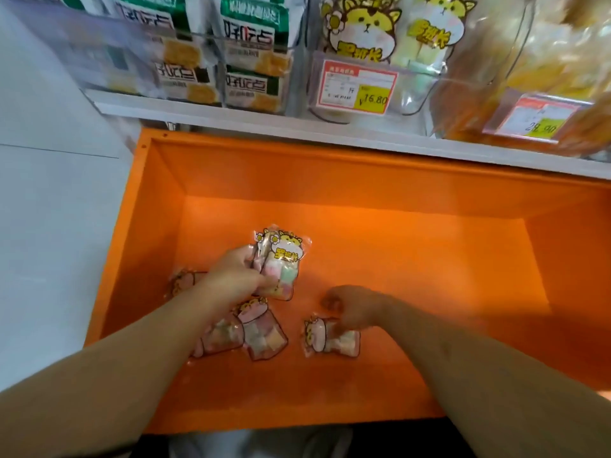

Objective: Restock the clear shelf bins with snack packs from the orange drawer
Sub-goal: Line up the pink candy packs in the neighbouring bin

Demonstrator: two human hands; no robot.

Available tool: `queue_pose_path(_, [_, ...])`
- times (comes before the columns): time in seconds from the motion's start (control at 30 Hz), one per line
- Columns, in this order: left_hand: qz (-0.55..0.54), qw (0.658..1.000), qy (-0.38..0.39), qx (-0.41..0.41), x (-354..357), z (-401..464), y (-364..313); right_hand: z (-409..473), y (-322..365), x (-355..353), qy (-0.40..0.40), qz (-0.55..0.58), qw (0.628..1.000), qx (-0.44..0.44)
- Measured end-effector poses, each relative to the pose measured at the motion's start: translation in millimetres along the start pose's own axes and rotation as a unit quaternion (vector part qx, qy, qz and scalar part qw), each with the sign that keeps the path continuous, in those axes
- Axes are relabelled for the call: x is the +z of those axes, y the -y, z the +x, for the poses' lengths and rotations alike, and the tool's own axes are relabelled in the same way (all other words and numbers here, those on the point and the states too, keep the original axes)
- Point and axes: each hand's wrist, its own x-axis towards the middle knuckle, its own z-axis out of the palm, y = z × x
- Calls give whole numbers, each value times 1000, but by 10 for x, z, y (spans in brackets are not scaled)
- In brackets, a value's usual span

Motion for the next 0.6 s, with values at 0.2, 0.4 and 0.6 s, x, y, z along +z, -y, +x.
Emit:
queue_pose_path(0.2, [-24, 999, 17, -23, 22, 80, 64, 145, 67, 124, 20, -49, 999, -2])
queue_pose_path(0.4, [-43, 999, 2, -23, -41, -10, -33, -7, 97, -42, -16, -34, 999, -16])
queue_pose_path(0.6, [-77, 996, -33, 7, -259, -352, -443, -691, 92, -722, -144, 143, 979, -7])
